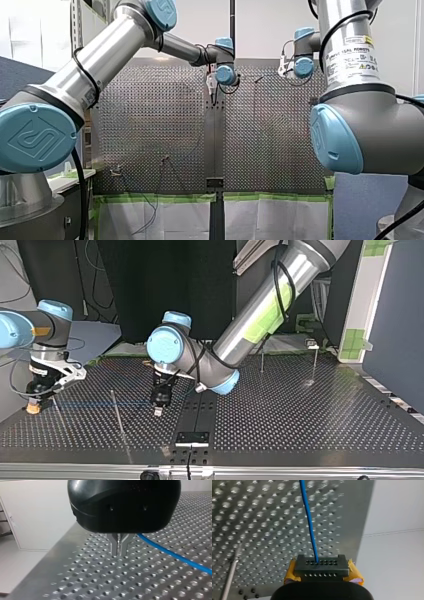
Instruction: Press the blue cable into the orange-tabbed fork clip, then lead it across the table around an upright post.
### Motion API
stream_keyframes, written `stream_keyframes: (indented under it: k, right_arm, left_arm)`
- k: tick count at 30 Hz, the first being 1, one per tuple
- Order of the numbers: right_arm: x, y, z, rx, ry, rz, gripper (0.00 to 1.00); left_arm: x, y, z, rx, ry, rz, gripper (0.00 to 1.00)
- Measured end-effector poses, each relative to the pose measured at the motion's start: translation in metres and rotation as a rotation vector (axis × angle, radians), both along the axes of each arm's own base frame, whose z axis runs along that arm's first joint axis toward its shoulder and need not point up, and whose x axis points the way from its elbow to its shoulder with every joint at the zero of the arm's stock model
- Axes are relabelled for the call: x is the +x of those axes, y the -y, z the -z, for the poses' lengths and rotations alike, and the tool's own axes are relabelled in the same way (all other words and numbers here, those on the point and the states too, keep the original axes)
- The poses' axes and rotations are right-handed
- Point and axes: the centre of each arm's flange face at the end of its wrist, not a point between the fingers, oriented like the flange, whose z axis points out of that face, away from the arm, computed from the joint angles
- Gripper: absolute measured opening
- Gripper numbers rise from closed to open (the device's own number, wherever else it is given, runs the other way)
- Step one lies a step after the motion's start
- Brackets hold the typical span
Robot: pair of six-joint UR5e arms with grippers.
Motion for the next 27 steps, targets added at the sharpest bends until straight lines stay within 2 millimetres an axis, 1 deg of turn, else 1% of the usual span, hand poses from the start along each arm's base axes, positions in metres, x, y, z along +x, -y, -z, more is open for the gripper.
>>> stream_keyframes:
  k: [3, 7, 8, 10, 27]
  right_arm:
    - [-0.001, 0.004, 0.007, 0.007, 0.0, -0.001, 0.0]
    - [-0.001, 0.009, 0.018, 0.019, -0.001, -0.007, 0.0]
    - [-0.001, 0.009, 0.017, 0.018, -0.001, -0.007, 0.0]
    - [0.001, 0.005, 0.01, 0.008, 0.0, -0.007, 0.0]
    - [0.0, 0.005, 0.009, 0.008, 0.0, -0.006, 0.0]
  left_arm:
    - [0.003, 0.003, 0.009, 0.005, -0.007, 0.001, 0.0]
    - [0.005, 0.005, 0.014, 0.008, -0.012, 0.002, 0.0]
    - [0.005, 0.005, 0.015, 0.008, -0.012, 0.002, 0.0]
    - [0.006, 0.004, 0.015, 0.009, -0.013, 0.0, 0.0]
    - [0.006, 0.004, 0.016, 0.01, -0.017, -0.006, 0.0]
